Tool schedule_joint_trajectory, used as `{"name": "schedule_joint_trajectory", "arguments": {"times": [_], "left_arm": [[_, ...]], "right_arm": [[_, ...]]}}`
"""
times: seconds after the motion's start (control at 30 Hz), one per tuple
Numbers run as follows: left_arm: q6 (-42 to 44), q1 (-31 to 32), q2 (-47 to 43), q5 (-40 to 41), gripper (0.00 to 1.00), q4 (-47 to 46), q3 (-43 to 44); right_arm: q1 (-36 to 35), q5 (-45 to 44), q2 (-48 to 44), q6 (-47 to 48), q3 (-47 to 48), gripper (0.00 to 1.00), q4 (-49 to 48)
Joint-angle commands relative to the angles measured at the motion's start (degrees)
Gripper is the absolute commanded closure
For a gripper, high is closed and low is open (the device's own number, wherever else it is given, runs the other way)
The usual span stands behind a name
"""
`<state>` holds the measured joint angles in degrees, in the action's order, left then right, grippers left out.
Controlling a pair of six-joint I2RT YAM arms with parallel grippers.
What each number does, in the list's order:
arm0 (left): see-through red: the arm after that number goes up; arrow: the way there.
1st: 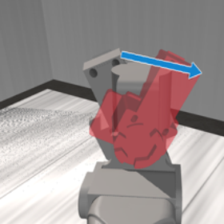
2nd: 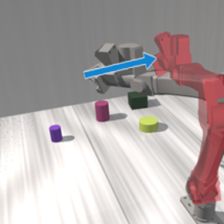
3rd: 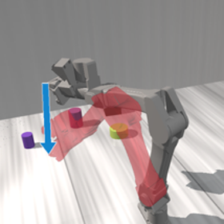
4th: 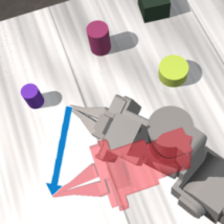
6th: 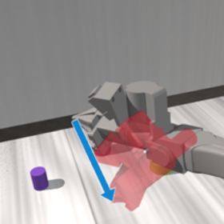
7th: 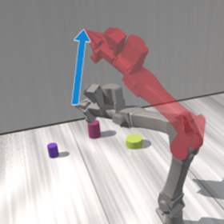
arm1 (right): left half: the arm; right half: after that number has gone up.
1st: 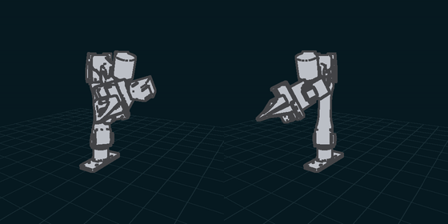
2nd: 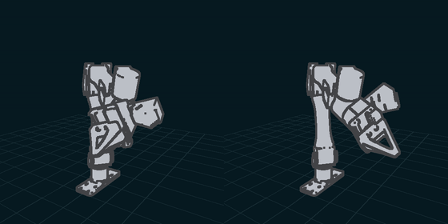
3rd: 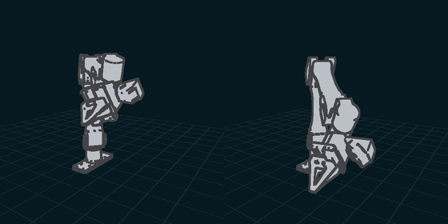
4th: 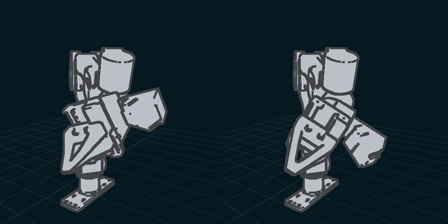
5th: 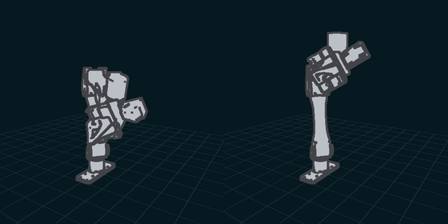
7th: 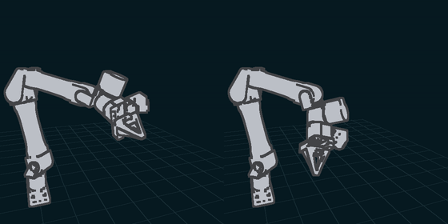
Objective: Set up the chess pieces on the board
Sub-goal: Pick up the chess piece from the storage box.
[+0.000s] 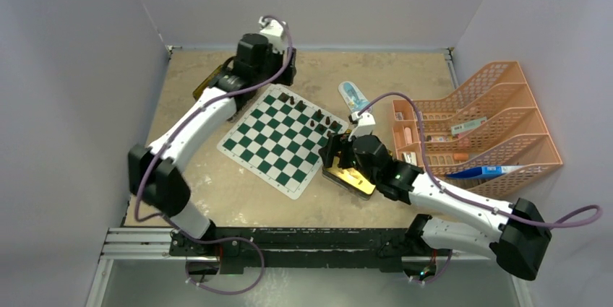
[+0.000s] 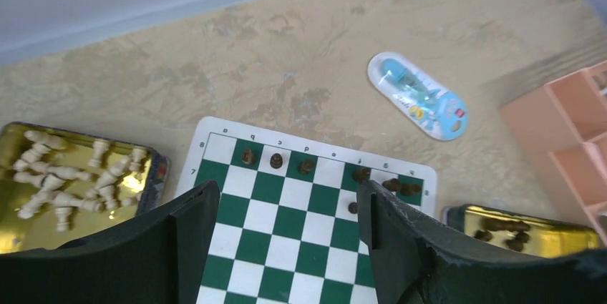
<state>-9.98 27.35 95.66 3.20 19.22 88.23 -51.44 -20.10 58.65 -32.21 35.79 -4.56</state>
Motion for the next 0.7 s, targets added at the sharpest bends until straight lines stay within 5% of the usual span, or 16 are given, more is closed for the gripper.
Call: {"name": "schedule_joint_trajectory", "arguments": {"times": [0.0,0.33,0.67], "left_arm": [[-1.3,-0.5,-11.4,-1.1,0.30,2.9,-4.7],[-9.1,-0.5,-30.9,-20.0,0.27,4.4,-24.9],[-5.5,-0.5,-38.0,-18.9,0.23,7.4,-36.1]], "right_arm": [[0.3,-2.5,1.6,-3.2,3.1,0.17,0.7],[11.5,1.0,5.3,-3.1,3.3,0.57,3.4],[15.7,2.2,11.3,-4.5,3.9,0.66,5.8]]}}
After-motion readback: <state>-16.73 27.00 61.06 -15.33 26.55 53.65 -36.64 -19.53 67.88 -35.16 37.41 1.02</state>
